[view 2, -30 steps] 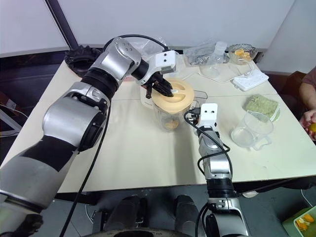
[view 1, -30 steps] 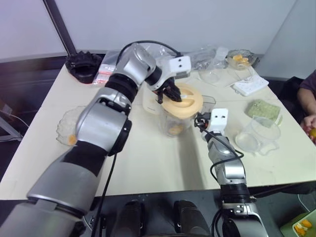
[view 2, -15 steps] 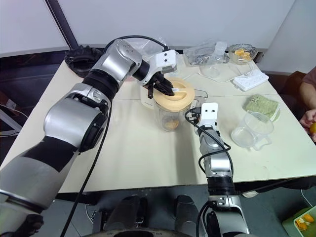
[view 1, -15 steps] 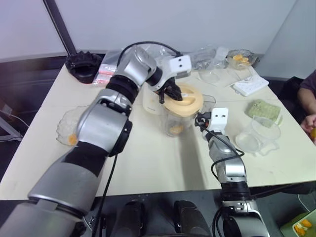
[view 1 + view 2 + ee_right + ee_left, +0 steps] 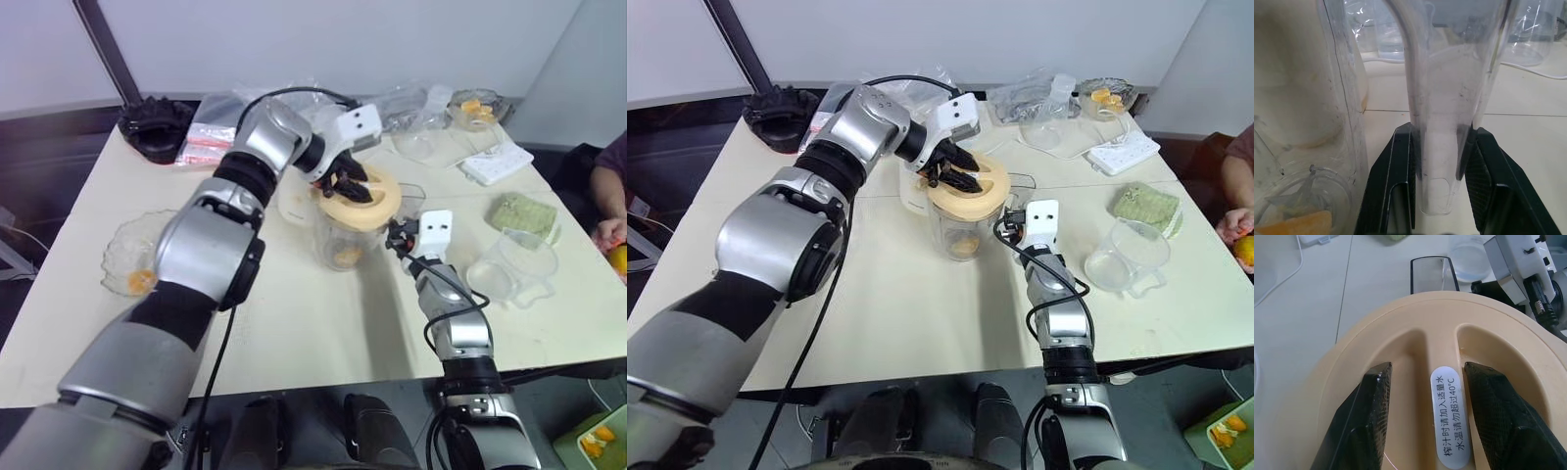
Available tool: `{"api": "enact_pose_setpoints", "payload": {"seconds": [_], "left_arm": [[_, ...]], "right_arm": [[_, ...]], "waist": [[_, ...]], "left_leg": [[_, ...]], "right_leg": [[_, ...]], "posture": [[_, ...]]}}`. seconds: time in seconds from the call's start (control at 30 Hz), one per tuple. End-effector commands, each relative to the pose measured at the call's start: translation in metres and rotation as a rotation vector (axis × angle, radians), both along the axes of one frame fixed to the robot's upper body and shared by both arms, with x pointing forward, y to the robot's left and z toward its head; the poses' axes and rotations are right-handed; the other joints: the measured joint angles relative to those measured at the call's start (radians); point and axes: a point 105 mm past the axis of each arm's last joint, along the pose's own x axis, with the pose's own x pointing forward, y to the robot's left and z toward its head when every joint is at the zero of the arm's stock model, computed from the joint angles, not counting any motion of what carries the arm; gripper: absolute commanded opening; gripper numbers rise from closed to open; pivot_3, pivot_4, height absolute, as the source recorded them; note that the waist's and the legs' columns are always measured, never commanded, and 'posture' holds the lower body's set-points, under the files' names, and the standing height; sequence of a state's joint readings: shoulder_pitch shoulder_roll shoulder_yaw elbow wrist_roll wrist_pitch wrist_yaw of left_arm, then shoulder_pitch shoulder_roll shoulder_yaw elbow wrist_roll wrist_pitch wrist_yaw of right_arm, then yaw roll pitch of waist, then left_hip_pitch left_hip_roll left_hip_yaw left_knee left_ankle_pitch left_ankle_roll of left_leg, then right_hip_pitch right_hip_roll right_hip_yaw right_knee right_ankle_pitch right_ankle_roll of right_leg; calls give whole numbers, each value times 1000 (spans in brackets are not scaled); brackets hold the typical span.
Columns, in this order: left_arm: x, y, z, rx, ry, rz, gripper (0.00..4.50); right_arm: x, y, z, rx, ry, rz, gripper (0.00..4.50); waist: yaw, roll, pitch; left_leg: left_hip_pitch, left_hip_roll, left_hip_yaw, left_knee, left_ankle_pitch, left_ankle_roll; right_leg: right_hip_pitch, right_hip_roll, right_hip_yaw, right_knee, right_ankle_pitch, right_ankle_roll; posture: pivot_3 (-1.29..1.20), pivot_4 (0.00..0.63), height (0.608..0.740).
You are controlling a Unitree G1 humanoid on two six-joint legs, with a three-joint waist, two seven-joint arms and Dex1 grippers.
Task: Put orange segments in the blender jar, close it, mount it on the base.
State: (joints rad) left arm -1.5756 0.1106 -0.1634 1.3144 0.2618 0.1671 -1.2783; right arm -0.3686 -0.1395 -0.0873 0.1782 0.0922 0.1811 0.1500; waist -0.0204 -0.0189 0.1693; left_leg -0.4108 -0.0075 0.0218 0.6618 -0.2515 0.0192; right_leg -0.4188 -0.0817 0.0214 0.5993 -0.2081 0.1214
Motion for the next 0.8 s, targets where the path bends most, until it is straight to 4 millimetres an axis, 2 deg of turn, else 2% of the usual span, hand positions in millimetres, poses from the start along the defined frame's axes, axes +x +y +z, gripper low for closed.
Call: {"api": "enact_pose_setpoints", "payload": {"seconds": [0.03,0.13,0.23,0.33,0.4,0.47,0.57,0.7,0.8], "left_arm": [[2,6,-3,36,-9,3,2567],[2,1,23,-45,-46,3,2567],[-5,-6,80,-201,-120,-29,2567],[-14,-7,114,-291,-149,-68,2567],[-14,0,136,-349,-193,-49,2567],[-11,12,149,-391,-227,-7,2567],[-1,33,148,-414,-259,66,2567],[18,72,117,-404,-262,189,2567],[14,93,87,-382,-232,194,2567]], "right_arm": [[4,3,16,-27,-63,17,801],[4,3,14,-31,-57,19,801],[3,1,10,-40,-44,24,801],[3,-2,8,-44,-37,26,801],[3,-4,8,-51,-34,25,801],[3,-7,9,-57,-35,22,801],[3,-13,12,-64,-41,12,801],[4,-19,23,-49,-57,-11,801],[3,-25,38,-36,-87,-24,801]], "waist": [[0,0,0],[0,0,1],[0,0,3],[0,0,4],[0,0,4],[-1,0,4],[-1,2,5],[1,2,5],[5,2,6]], "left_leg": [[0,0,0,0,0,0],[0,1,0,0,0,0],[-4,1,1,1,0,0],[-16,0,1,2,0,0],[-16,0,1,2,0,1],[-15,0,1,1,-1,2],[-15,0,1,1,-1,2],[-11,0,1,3,0,2],[-11,0,1,4,0,1]], "right_leg": [[0,0,0,0,0,0],[-1,1,0,0,-1,-4],[-4,1,1,0,-1,-4],[-15,1,1,1,1,0],[-15,1,1,1,1,1],[-15,1,1,2,1,1],[-15,1,1,3,0,1],[-14,1,2,9,0,1],[-15,0,3,14,0,1]], "posture": [[0,150,740],[0,150,740],[0,150,740],[0,150,740],[0,150,740],[0,150,740],[0,150,740],[0,150,740],[0,150,740]]}}
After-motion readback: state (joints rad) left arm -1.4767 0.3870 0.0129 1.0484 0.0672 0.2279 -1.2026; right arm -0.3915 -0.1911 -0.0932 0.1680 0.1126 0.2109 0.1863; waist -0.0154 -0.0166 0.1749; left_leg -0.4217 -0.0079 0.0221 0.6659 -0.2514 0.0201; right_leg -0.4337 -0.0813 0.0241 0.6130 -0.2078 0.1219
